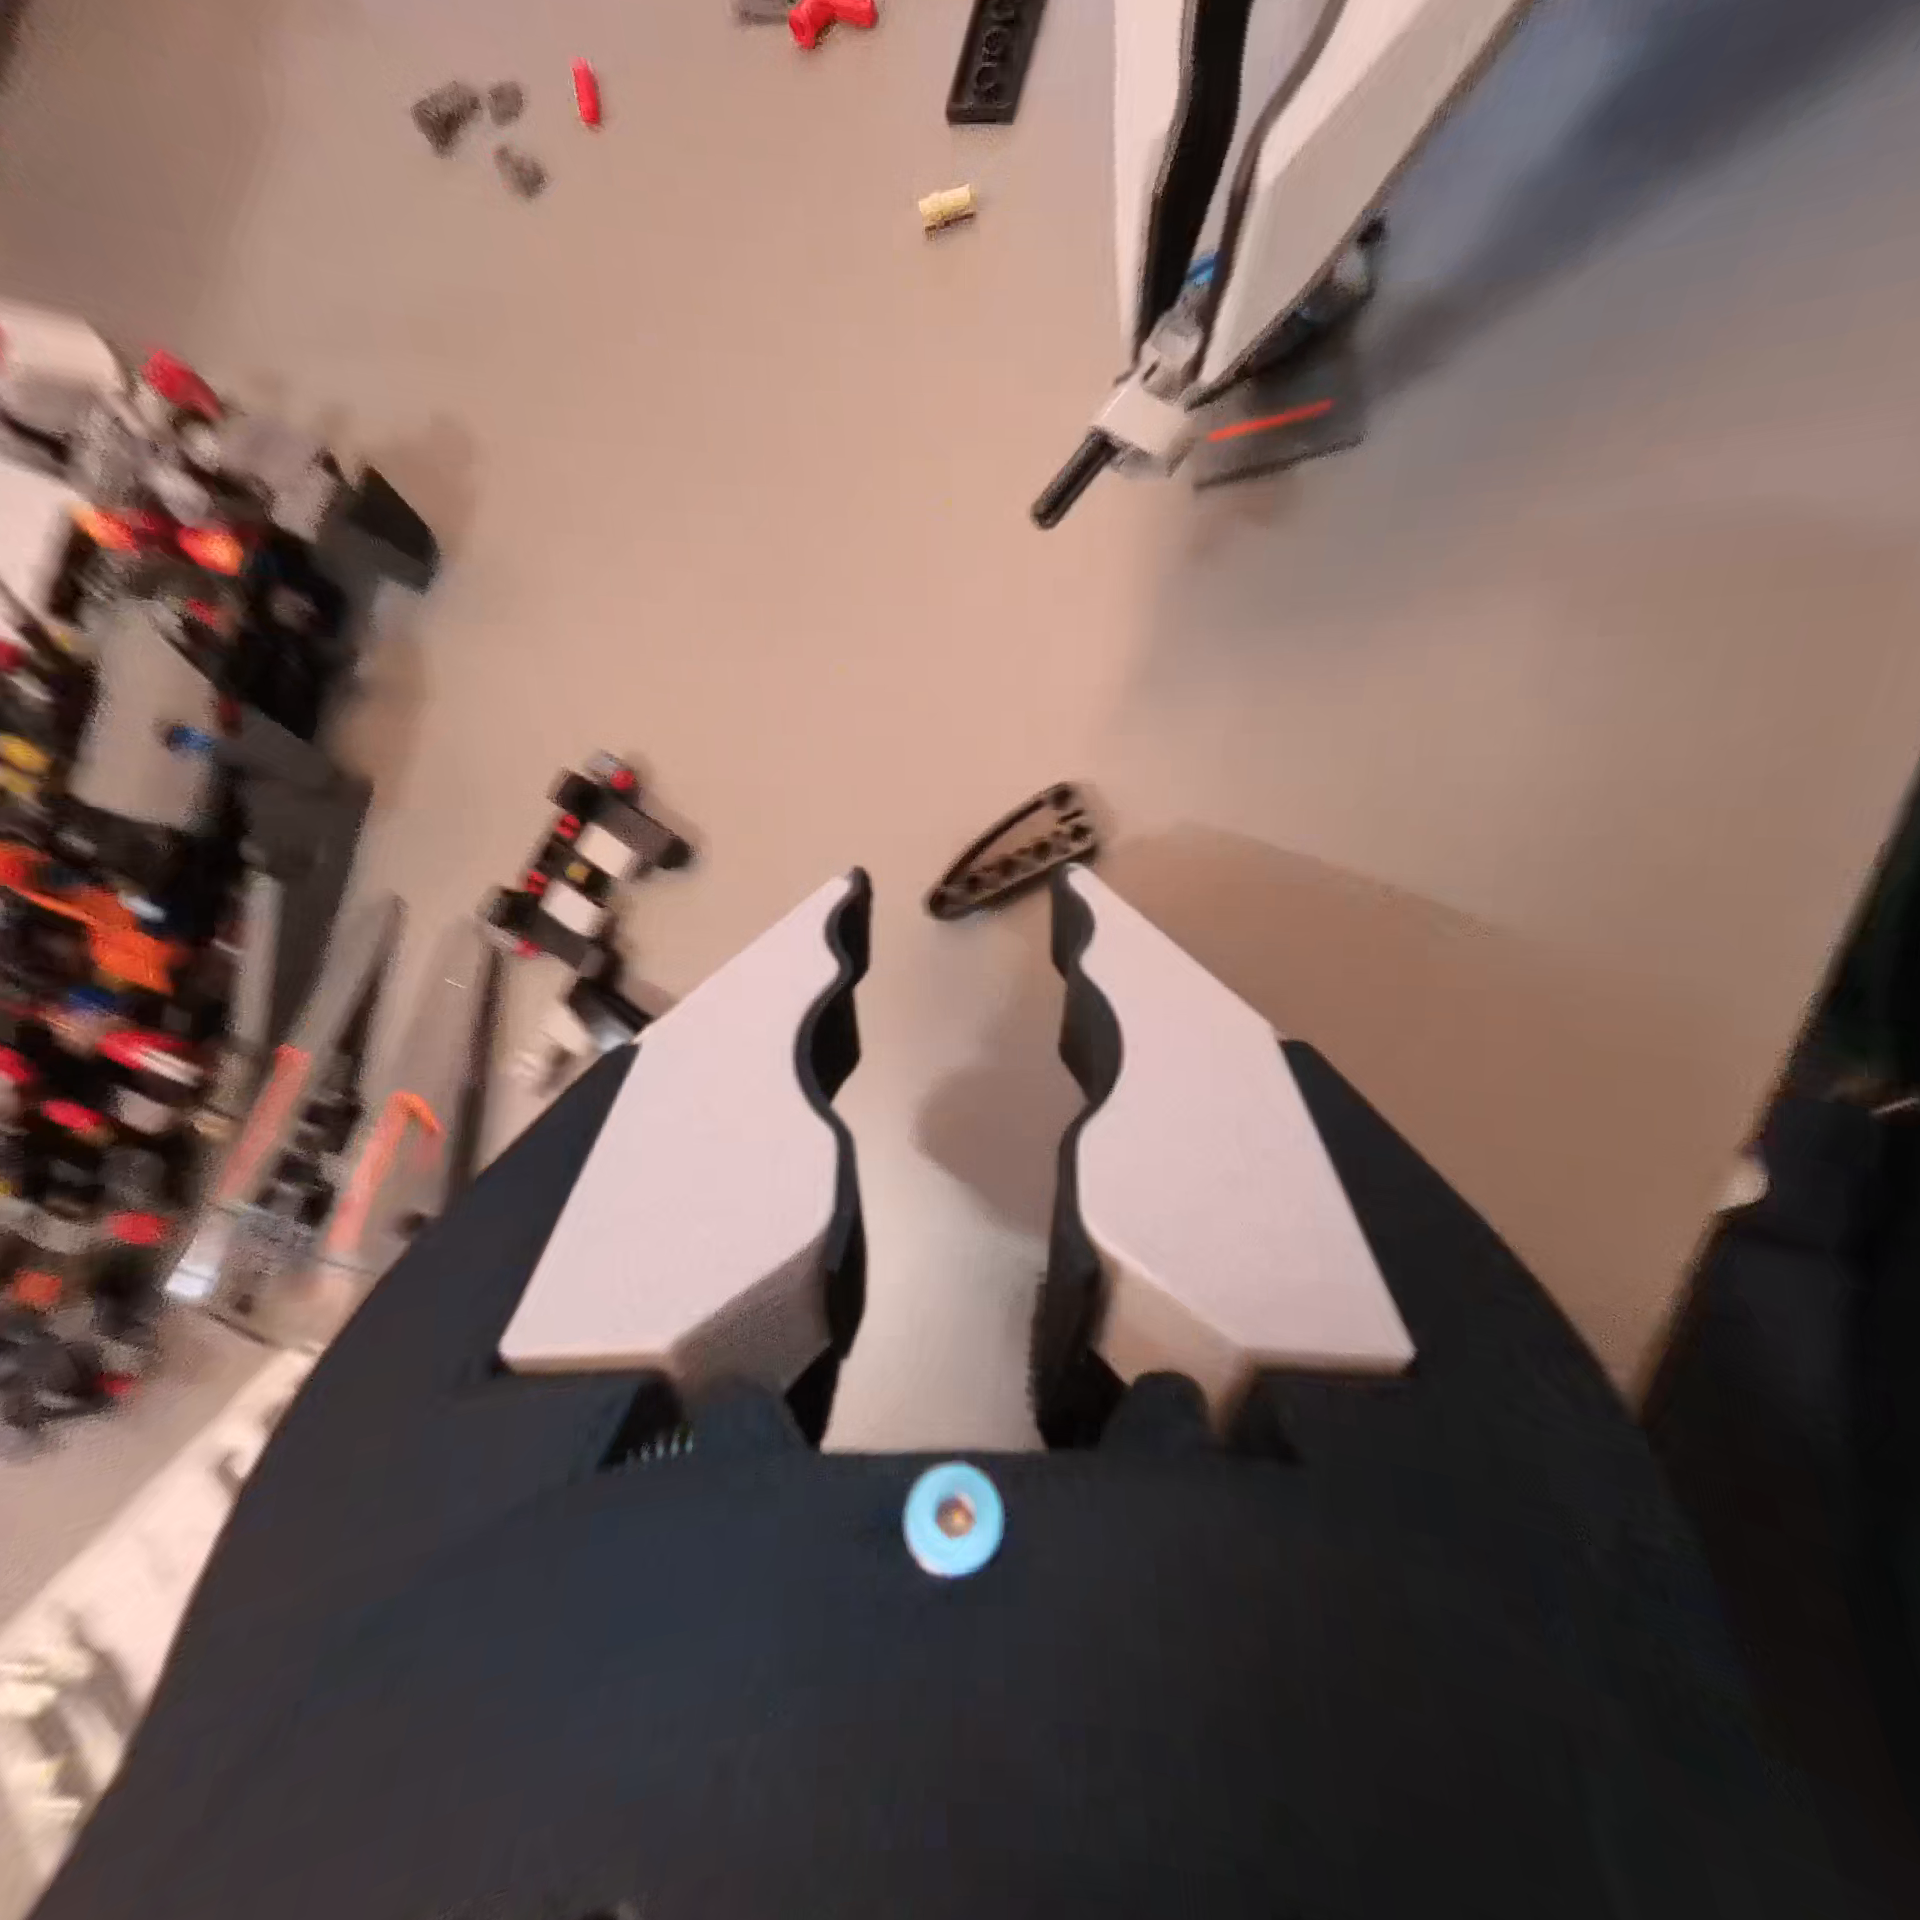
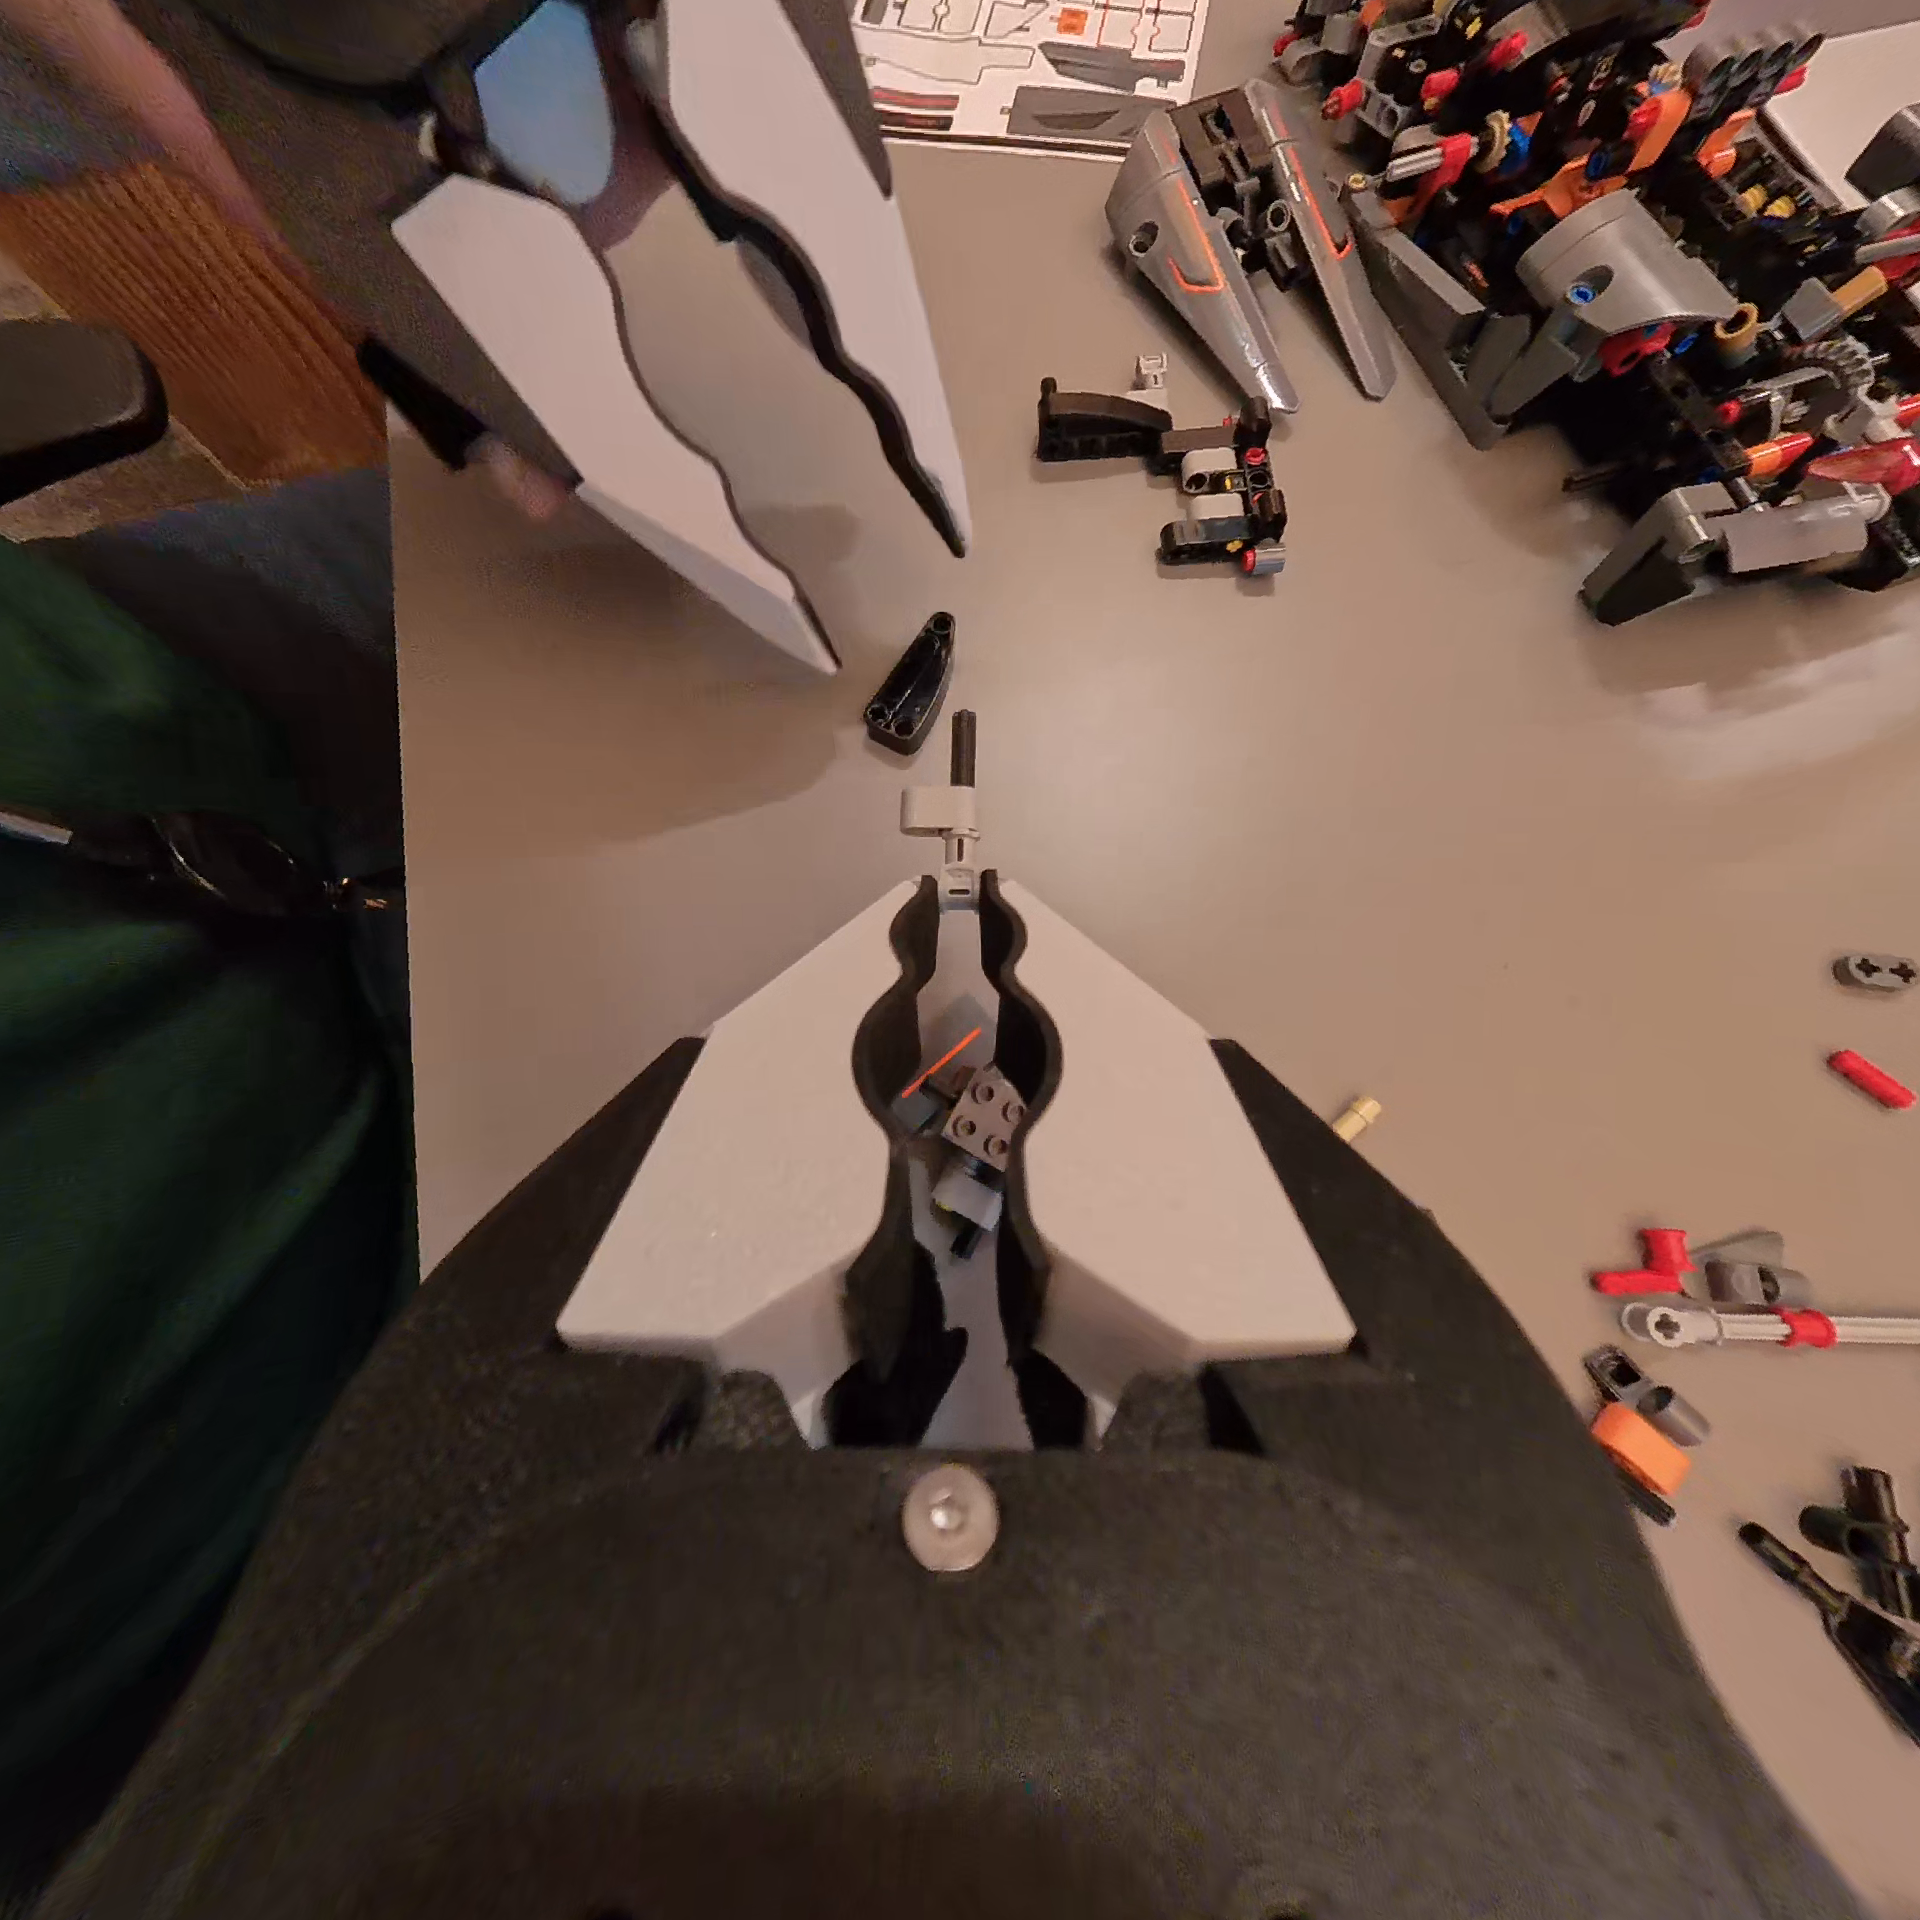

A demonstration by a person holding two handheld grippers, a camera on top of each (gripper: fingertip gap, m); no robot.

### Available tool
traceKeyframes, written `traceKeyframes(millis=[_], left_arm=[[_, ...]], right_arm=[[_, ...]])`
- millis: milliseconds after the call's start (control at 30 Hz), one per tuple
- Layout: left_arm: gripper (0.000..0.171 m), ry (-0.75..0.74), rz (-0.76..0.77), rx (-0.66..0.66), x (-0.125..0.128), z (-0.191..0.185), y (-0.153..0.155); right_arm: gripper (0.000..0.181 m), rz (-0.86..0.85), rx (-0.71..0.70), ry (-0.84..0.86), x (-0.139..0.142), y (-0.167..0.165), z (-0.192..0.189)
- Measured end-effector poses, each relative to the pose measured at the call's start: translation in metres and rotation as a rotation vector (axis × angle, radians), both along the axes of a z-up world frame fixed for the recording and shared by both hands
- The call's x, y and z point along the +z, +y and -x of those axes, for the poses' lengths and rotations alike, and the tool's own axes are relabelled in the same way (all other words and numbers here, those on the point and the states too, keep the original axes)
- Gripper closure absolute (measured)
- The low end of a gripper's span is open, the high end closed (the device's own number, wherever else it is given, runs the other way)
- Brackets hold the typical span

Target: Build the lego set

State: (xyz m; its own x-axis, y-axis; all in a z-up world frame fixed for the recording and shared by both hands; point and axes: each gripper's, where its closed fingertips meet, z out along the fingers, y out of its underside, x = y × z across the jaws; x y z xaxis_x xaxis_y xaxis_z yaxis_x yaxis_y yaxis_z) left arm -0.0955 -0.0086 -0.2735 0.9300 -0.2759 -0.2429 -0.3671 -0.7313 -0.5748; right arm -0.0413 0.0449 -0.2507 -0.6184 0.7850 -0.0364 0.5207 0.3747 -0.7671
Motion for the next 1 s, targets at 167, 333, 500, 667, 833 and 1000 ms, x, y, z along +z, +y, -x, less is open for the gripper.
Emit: traceKeyframes(millis=[167, 333, 500, 667, 833, 1000], left_arm=[[0.111, -0.130, 0.054, 0.270, -0.020, -0.006, -0.006], [0.121, -0.165, 0.019, 0.360, -0.022, -0.005, 0.005], [0.133, -0.164, 0.037, 0.359, -0.022, -0.007, 0.008], [0.133, -0.175, -0.034, 0.304, -0.015, -0.007, 0.008], [0.133, -0.528, -0.463, 0.111, 0.054, -0.024, 0.015], [0.133, -0.948, -0.784, 0.021, 0.108, -0.016, 0.001]], right_arm=[[0.176, 0.007, 0.021, 0.009, 0.000, -0.004, 0.003], [0.176, 0.015, 0.032, 0.020, 0.001, -0.006, 0.003], [0.176, 0.028, 0.027, 0.028, 0.001, -0.005, 0.002], [0.176, 0.029, 0.036, 0.021, 0.000, -0.002, 0.003], [0.176, 0.116, 0.103, 0.039, 0.018, -0.014, 0.007], [0.176, 0.241, 0.160, 0.089, 0.058, -0.028, 0.015]])
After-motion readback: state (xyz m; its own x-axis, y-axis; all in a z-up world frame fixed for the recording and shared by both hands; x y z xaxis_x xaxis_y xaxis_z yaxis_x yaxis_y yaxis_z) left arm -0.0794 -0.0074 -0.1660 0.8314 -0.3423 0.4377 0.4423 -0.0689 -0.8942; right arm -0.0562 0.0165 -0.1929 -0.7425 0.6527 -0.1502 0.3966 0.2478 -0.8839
